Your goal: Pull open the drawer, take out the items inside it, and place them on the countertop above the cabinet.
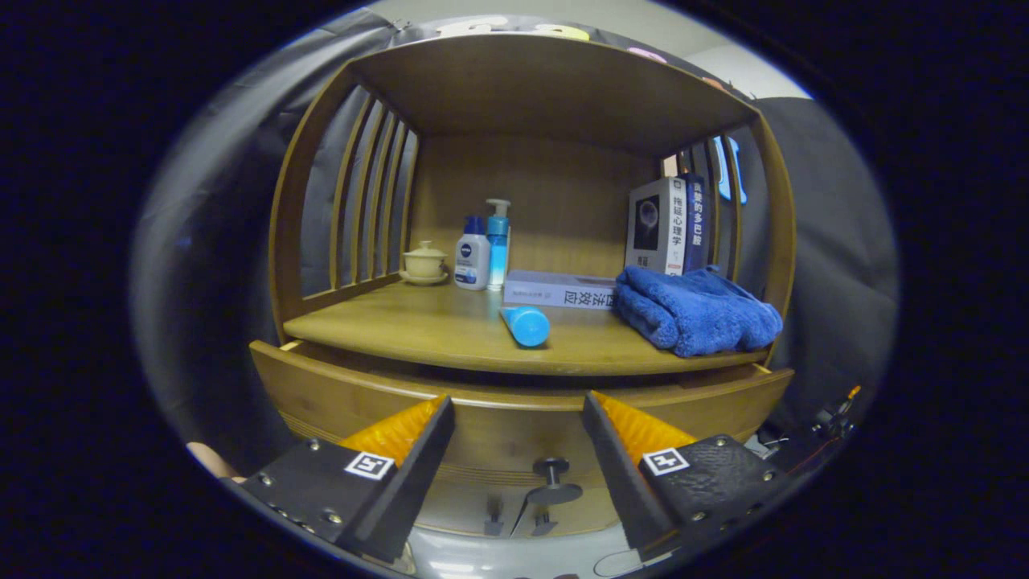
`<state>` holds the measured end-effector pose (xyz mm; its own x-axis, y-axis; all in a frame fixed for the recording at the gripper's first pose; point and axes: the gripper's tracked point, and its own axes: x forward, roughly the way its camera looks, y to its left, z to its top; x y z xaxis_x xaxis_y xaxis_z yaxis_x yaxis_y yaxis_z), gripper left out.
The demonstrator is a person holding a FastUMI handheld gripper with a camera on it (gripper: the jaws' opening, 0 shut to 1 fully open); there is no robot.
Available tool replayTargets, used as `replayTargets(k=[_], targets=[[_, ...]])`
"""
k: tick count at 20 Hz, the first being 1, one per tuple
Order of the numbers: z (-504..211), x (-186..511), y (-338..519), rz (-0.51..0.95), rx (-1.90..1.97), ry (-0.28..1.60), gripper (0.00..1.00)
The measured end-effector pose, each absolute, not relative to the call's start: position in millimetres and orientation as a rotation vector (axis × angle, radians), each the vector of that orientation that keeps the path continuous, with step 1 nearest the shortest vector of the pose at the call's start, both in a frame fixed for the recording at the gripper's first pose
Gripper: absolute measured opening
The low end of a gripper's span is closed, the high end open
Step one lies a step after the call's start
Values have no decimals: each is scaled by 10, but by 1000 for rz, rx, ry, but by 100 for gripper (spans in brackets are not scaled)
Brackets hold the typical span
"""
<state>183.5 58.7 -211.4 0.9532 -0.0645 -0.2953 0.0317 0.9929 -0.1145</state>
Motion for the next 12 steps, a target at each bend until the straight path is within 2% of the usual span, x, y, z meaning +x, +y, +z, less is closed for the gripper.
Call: replayTargets(k=[12], targets=[[-2176,2178,568,-48,-94,305,97]])
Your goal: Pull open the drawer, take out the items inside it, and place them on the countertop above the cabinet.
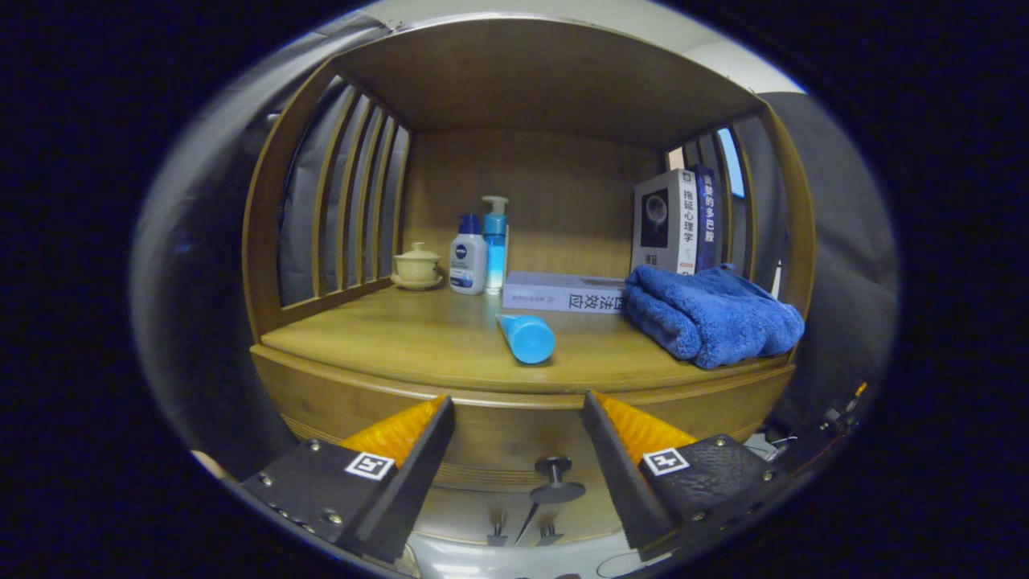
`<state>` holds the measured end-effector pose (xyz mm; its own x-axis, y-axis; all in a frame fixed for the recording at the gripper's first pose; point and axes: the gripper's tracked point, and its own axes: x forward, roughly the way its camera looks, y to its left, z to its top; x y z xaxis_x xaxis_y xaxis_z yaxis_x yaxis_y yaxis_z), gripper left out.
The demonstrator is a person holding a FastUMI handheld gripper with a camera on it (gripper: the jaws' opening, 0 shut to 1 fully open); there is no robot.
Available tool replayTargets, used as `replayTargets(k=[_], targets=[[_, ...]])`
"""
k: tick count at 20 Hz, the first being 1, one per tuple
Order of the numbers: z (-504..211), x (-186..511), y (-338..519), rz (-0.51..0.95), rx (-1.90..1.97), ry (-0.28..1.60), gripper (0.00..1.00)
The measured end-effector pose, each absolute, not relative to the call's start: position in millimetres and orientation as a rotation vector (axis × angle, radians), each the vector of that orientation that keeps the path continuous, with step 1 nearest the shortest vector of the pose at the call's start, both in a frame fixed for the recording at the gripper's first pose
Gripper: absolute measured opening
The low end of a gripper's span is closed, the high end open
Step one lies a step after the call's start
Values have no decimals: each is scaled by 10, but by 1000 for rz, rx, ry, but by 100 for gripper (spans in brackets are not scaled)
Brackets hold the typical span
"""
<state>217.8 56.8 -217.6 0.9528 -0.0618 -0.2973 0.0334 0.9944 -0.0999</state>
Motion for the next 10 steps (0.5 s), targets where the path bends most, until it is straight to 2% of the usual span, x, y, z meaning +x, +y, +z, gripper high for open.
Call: replayTargets(k=[10], targets=[[-2178,2167,556,-58,-118,312,97]])
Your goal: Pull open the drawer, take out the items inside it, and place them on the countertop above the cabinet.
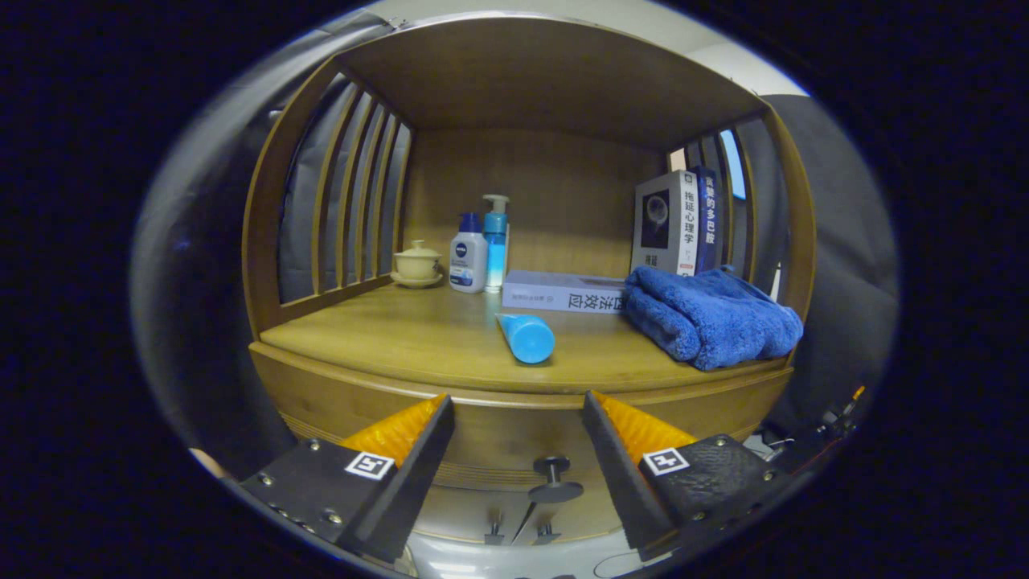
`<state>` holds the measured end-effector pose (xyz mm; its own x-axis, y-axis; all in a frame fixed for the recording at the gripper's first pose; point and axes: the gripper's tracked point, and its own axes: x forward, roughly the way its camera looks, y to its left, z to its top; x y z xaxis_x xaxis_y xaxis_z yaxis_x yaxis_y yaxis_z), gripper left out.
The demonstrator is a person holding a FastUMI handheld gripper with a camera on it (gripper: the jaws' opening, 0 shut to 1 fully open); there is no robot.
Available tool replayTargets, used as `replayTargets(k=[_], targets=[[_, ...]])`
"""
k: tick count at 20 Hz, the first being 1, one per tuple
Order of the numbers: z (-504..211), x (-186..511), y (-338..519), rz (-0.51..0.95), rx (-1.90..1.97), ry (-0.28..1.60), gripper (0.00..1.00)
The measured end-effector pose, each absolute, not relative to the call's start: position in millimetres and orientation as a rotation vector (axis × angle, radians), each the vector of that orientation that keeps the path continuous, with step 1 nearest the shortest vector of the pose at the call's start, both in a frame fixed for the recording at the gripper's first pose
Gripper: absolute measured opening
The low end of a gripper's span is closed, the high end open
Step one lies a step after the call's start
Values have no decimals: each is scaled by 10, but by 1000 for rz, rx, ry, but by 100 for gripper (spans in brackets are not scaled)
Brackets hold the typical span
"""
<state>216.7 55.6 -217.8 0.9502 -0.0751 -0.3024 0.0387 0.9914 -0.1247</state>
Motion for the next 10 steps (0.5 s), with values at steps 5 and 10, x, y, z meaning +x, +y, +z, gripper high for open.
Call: replayTargets(k=[5,10], targets=[[-2068,1908,718,-23,-149,287,97],[-1433,1708,651,-18,-168,181,97]])
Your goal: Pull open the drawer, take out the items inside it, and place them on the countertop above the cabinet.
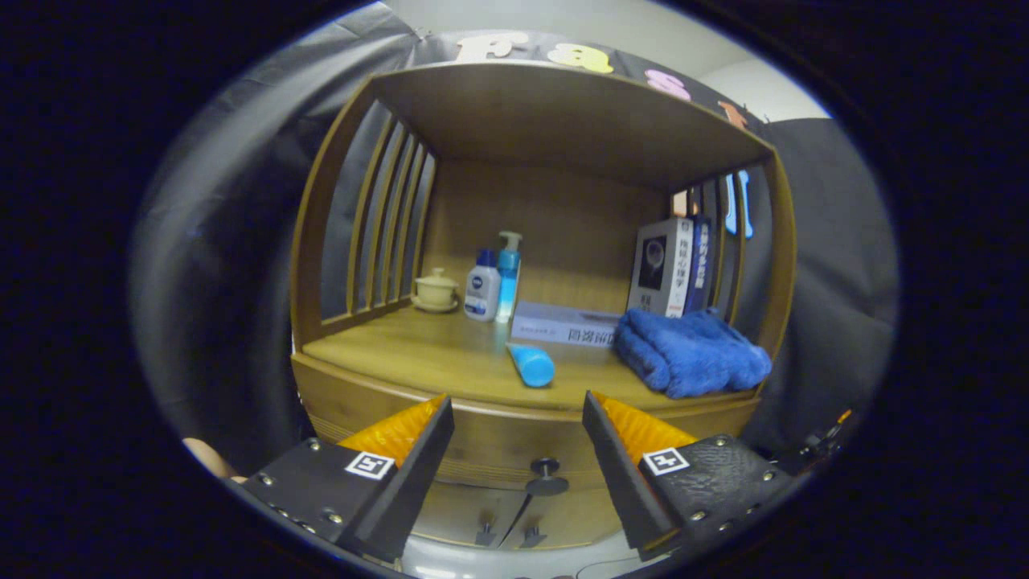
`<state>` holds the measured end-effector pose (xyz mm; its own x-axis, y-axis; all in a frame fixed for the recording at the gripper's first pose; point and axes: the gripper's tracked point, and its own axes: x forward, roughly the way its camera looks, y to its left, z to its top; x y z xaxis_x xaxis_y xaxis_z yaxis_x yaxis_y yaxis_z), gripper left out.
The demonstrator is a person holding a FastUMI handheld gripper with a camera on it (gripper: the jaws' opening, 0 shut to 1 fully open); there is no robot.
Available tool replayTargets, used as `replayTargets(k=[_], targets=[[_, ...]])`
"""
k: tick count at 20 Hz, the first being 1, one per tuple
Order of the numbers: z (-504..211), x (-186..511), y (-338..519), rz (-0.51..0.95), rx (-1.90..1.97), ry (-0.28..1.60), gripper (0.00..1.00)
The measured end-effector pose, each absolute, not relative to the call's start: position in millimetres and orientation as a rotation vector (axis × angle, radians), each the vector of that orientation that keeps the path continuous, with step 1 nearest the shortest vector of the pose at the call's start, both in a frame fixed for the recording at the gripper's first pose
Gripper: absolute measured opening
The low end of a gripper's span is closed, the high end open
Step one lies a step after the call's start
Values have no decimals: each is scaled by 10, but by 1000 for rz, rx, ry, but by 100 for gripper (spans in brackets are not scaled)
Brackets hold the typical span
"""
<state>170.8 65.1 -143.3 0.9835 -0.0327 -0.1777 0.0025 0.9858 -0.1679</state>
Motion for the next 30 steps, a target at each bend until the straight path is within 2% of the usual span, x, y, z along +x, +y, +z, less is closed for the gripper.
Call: replayTargets(k=[7,12,23,30], targets=[[-432,1243,355,-61,-201,11,96],[-57,890,86,-104,-216,-40,96],[113,191,-354,-182,-156,-72,96],[79,24,-507,-181,-100,-89,96]])
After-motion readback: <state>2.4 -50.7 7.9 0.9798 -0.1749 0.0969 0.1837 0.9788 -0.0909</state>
